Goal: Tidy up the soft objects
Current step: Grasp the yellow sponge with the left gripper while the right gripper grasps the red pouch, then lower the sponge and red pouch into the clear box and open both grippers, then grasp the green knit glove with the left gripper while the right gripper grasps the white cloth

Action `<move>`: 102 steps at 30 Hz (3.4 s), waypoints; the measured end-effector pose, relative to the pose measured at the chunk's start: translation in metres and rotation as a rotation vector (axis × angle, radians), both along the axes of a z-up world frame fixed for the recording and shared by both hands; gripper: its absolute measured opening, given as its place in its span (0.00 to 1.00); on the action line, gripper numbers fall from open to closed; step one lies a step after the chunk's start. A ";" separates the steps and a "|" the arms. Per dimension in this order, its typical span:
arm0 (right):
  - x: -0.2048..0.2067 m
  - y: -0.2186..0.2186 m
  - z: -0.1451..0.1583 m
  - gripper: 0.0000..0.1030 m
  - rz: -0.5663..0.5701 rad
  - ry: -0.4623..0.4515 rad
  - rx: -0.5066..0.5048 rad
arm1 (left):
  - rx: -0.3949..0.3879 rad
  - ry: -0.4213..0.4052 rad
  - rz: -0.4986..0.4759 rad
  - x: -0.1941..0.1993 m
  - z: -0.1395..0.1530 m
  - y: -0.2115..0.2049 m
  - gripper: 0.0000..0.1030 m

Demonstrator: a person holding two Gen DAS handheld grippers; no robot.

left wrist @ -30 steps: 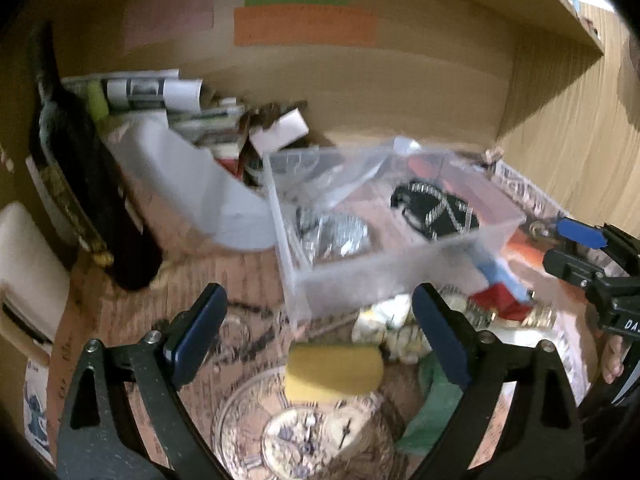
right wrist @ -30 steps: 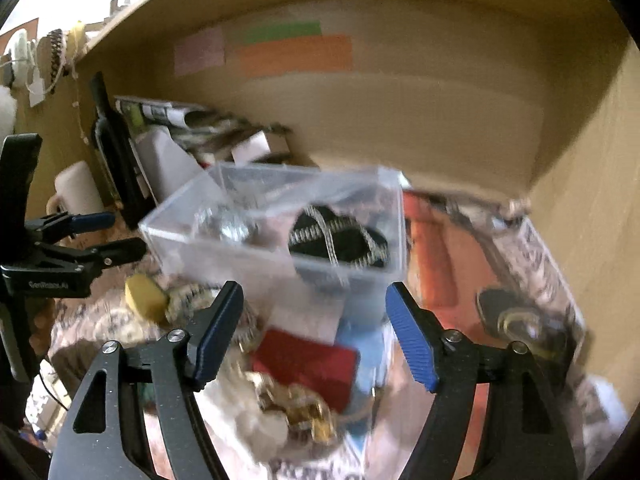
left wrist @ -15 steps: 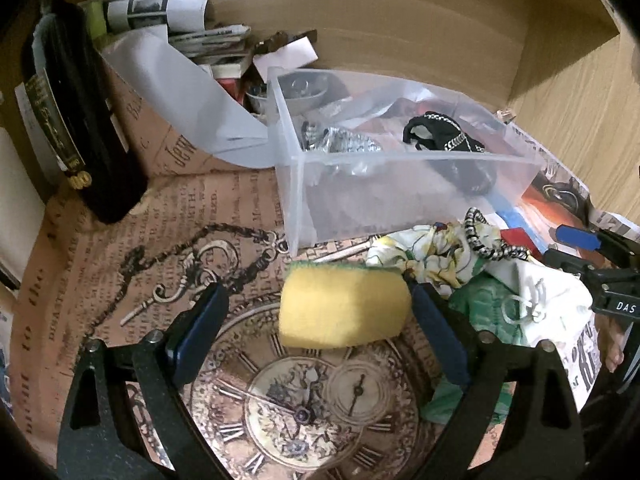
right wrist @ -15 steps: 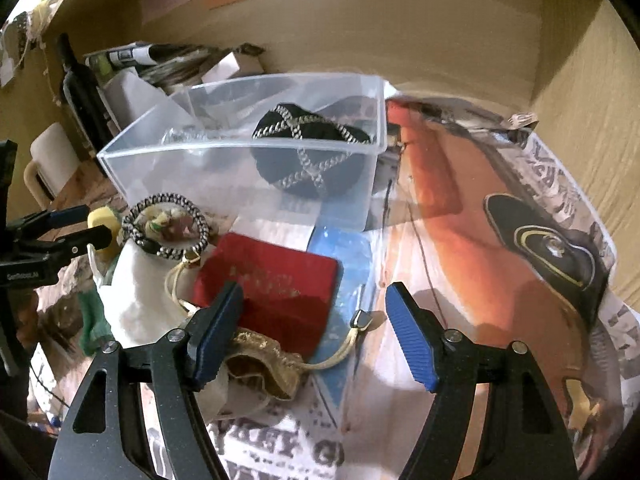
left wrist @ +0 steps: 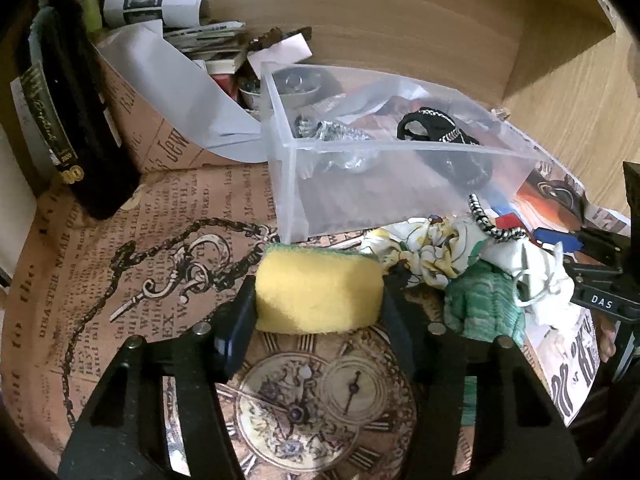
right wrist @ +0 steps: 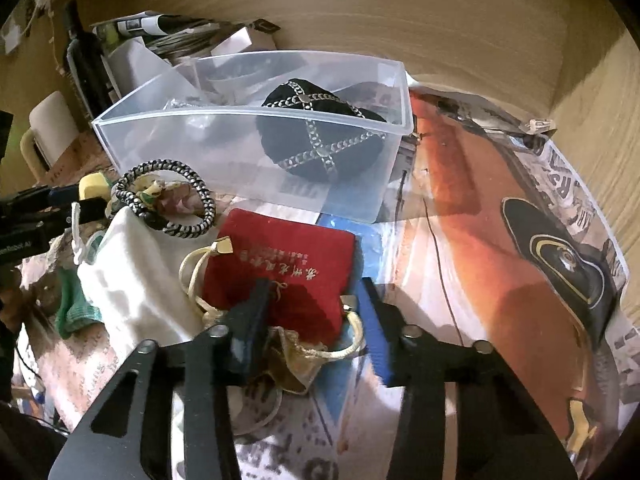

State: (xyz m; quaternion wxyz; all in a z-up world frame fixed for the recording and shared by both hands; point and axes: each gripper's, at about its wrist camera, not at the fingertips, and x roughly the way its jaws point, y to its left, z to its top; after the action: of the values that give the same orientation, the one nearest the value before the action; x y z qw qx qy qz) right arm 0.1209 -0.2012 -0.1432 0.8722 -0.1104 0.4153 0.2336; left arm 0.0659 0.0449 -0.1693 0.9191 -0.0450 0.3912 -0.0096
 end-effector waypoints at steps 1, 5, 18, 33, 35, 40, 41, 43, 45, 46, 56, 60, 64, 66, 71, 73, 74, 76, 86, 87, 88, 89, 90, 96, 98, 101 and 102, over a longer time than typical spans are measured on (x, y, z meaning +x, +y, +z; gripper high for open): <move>0.000 -0.001 0.000 0.24 -0.009 -0.008 -0.005 | 0.001 -0.005 0.002 -0.001 0.001 0.000 0.55; 0.002 -0.005 0.000 0.15 -0.034 -0.011 0.008 | 0.009 -0.033 0.013 -0.008 0.009 0.003 0.54; -0.009 -0.022 0.027 0.11 -0.123 -0.115 0.051 | 0.020 -0.162 0.025 -0.019 0.052 0.006 0.53; -0.022 -0.024 0.102 0.11 -0.131 -0.354 0.134 | 0.031 -0.287 0.025 0.001 0.094 0.004 0.53; -0.022 -0.022 0.110 0.11 -0.125 -0.381 0.144 | 0.030 -0.296 0.025 0.004 0.098 0.004 0.53; -0.016 -0.014 0.128 0.11 -0.107 -0.435 0.168 | 0.022 -0.293 0.015 0.019 0.103 0.004 0.53; -0.014 -0.011 0.130 0.11 -0.101 -0.440 0.174 | 0.022 -0.289 0.011 0.023 0.104 0.004 0.53; -0.006 -0.003 0.132 0.11 -0.093 -0.444 0.182 | 0.016 -0.275 0.000 0.033 0.104 0.003 0.53; 0.000 0.005 0.131 0.11 -0.082 -0.443 0.184 | 0.005 -0.249 -0.018 0.044 0.102 0.001 0.53; 0.004 0.011 0.130 0.11 -0.075 -0.441 0.184 | 0.003 -0.240 -0.022 0.048 0.101 0.000 0.53; 0.045 0.063 0.101 0.11 0.008 -0.340 0.117 | 0.003 -0.110 -0.066 0.091 0.074 -0.012 0.54; 0.058 0.076 0.086 0.11 0.036 -0.288 0.063 | 0.015 -0.065 -0.074 0.104 0.062 -0.016 0.54; 0.069 0.085 0.070 0.11 0.058 -0.230 0.024 | 0.019 -0.037 -0.080 0.112 0.053 -0.015 0.54; 0.073 0.087 0.064 0.11 0.068 -0.202 0.014 | 0.031 -0.040 -0.079 0.113 0.052 -0.015 0.54; 0.075 0.089 0.054 0.15 0.085 -0.161 -0.020 | 0.049 -0.041 -0.085 0.114 0.053 -0.017 0.60; 0.073 0.089 0.054 0.18 0.089 -0.153 -0.022 | 0.046 -0.037 -0.084 0.113 0.053 -0.016 0.62; 0.073 0.088 0.054 0.19 0.090 -0.150 -0.022 | 0.044 -0.037 -0.082 0.113 0.054 -0.015 0.63; 0.070 0.086 0.058 0.32 0.091 -0.152 -0.012 | 0.038 -0.039 -0.081 0.110 0.055 -0.015 0.64; 0.033 0.066 0.099 0.64 0.070 -0.267 0.076 | 0.030 -0.142 -0.066 0.072 0.085 -0.013 0.81; 0.028 0.065 0.102 0.67 0.069 -0.279 0.080 | 0.031 -0.155 -0.065 0.066 0.088 -0.013 0.84; 0.023 0.063 0.105 0.69 0.069 -0.290 0.085 | 0.032 -0.164 -0.065 0.062 0.090 -0.013 0.86; 0.016 0.060 0.108 0.71 0.073 -0.301 0.091 | 0.033 -0.174 -0.066 0.057 0.092 -0.014 0.87; 0.013 0.060 0.110 0.73 0.076 -0.309 0.092 | 0.033 -0.182 -0.067 0.051 0.094 -0.014 0.90; -0.017 0.049 0.108 0.76 0.088 -0.318 0.107 | 0.038 -0.177 -0.089 0.023 0.088 -0.020 0.91; -0.026 0.045 0.102 0.76 0.087 -0.308 0.109 | 0.038 -0.167 -0.094 0.017 0.084 -0.023 0.92; -0.035 0.042 0.092 0.76 0.086 -0.273 0.119 | 0.033 -0.139 -0.103 0.010 0.073 -0.026 0.92; -0.038 0.041 0.088 0.76 0.086 -0.261 0.121 | 0.031 -0.127 -0.105 0.009 0.069 -0.027 0.92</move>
State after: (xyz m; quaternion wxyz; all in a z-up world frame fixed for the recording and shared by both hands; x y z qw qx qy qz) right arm 0.0828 -0.1602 -0.0550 0.9129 -0.1048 0.2785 0.2792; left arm 0.0745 0.0176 -0.1005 0.9410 -0.0096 0.3339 -0.0547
